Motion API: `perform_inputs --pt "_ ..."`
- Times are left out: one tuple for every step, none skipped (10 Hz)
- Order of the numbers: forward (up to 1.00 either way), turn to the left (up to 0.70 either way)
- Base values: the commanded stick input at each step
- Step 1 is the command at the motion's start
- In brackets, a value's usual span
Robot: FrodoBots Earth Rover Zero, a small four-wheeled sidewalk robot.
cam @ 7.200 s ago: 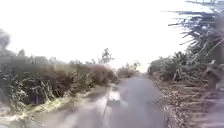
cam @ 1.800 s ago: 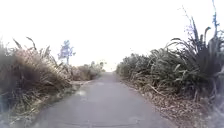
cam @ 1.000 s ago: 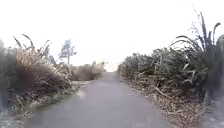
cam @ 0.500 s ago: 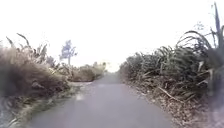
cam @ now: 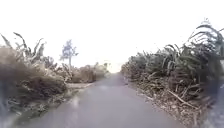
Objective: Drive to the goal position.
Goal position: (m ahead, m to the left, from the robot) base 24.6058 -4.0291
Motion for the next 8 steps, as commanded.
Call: perform_inputs --pt "0.70 0.00" --pt "0.70 0.00" --pt "0.70 0.00" --pt "0.70 0.00" --pt "0.70 0.00" --pt "0.70 0.00" --pt "0.70 0.00" --pt "0.70 0.00"
